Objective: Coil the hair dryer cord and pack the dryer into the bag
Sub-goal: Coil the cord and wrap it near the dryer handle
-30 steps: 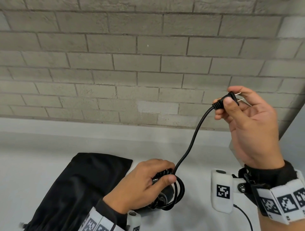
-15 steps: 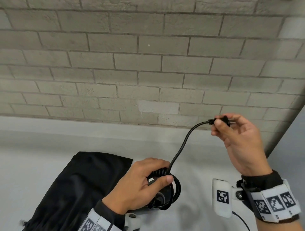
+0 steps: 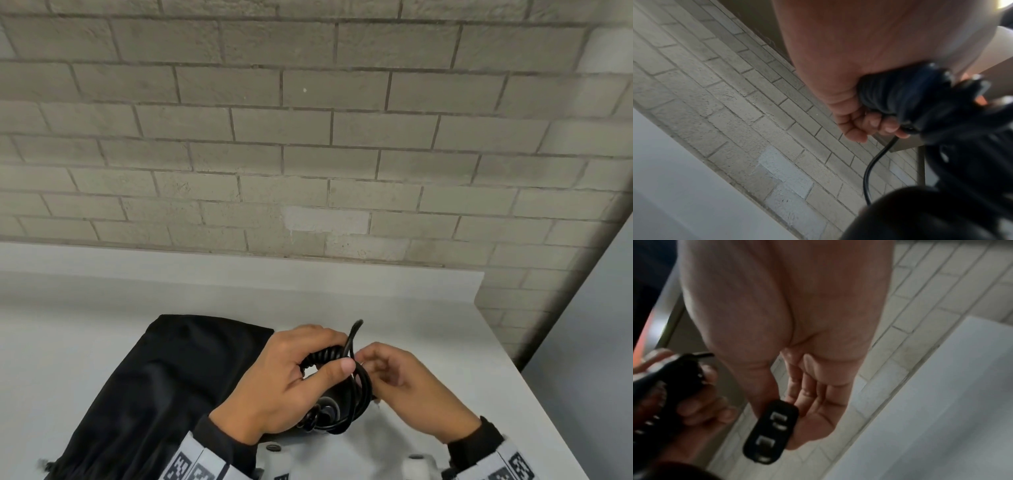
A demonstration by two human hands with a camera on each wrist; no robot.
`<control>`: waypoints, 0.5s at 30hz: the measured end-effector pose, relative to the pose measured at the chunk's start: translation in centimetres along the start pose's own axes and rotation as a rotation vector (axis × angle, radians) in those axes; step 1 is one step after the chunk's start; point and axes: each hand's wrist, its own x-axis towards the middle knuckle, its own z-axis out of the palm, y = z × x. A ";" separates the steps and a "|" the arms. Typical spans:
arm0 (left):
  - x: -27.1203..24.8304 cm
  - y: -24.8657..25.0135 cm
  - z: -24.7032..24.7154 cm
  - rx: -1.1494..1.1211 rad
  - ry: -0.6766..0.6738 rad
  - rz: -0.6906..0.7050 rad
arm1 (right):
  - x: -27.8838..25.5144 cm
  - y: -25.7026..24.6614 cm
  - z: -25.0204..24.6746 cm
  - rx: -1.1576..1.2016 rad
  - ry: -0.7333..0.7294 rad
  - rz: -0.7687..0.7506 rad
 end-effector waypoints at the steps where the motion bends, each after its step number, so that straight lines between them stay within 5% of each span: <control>1: 0.0 0.1 0.0 0.002 0.000 0.004 | 0.0 -0.5 0.3 0.049 -0.026 -0.002; 7: 0.0 0.1 0.1 0.054 0.012 0.048 | 0.0 -3.8 1.2 0.373 0.111 -0.031; 15: -0.1 -0.2 0.1 0.036 0.028 0.042 | -1.0 -4.5 2.8 0.568 0.084 0.056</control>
